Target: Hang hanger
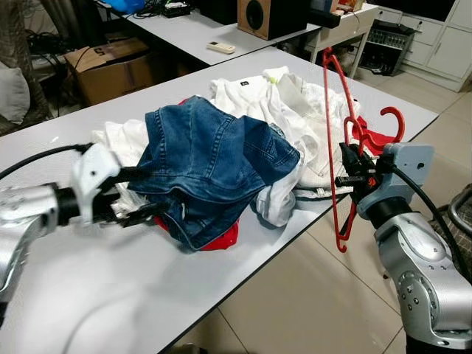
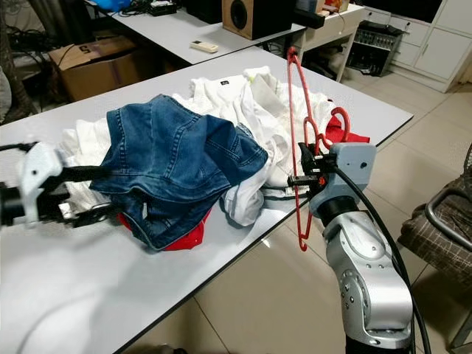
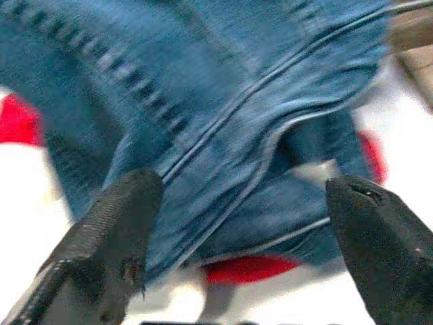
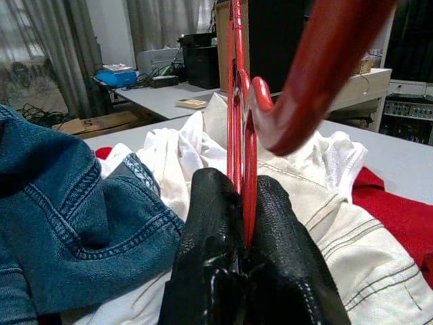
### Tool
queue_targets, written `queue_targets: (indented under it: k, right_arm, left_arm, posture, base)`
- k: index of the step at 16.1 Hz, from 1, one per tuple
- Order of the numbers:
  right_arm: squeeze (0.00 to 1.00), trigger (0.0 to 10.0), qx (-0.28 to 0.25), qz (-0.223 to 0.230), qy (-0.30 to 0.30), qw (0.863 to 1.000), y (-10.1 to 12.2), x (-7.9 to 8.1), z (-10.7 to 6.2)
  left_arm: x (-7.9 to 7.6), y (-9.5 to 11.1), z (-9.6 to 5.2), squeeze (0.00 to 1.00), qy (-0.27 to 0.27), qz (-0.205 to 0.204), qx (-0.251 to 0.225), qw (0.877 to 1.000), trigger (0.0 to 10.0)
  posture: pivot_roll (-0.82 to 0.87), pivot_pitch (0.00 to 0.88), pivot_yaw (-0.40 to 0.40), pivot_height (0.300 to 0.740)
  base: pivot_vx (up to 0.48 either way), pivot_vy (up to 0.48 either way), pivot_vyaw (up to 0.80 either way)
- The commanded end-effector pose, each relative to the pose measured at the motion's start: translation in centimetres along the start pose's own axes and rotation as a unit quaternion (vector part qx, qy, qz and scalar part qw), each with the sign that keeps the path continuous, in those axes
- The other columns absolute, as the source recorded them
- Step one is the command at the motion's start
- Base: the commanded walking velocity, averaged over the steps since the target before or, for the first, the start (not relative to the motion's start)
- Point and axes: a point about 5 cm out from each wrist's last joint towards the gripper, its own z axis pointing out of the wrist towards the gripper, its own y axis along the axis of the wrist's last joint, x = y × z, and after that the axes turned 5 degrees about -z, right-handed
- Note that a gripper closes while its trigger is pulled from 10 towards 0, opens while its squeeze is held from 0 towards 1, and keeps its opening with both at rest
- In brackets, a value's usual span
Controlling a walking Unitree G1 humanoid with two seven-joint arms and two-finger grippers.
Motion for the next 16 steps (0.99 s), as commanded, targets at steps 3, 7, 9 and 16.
queue_targets:
  k: [3, 7, 9, 16]
  right_arm:
    - [0.00, 10.0, -0.001, 0.000, 0.006, 1.000, 0.2, 0.0, 0.1]
    - [0.00, 10.0, -0.002, -0.001, 0.012, 1.000, 0.3, 0.0, 0.2]
    - [0.00, 10.0, -0.003, -0.001, 0.012, 1.000, 0.3, 0.0, 0.3]
    - [0.00, 10.0, -0.005, -0.001, 0.007, 1.000, 0.4, 0.0, 0.2]
  left_arm:
    - [0.9, -1.5, -1.5, 0.00, 0.079, -0.009, 0.028, 0.996, 10.0]
    - [1.7, -4.0, -1.2, 0.00, 0.153, -0.025, 0.023, 0.988, 10.0]
    - [1.5, -3.4, -0.3, 0.00, 0.152, -0.049, -0.035, 0.986, 10.0]
    - [1.3, -4.2, 2.1, 0.00, 0.144, -0.079, -0.076, 0.984, 3.8]
  posture:
    - [-0.12, 0.000, 0.008, 0.740]
    - [-0.12, 0.000, 0.003, 0.740]
    - [-0.13, 0.000, 0.006, 0.740]
    - [-0.15, 0.000, 0.021, 0.740]
  base:
    - [0.000, 0.000, 0.00]
    - [0.000, 0.000, 0.00]
    - [0.000, 0.000, 0.00]
    - [0.000, 0.000, 0.00]
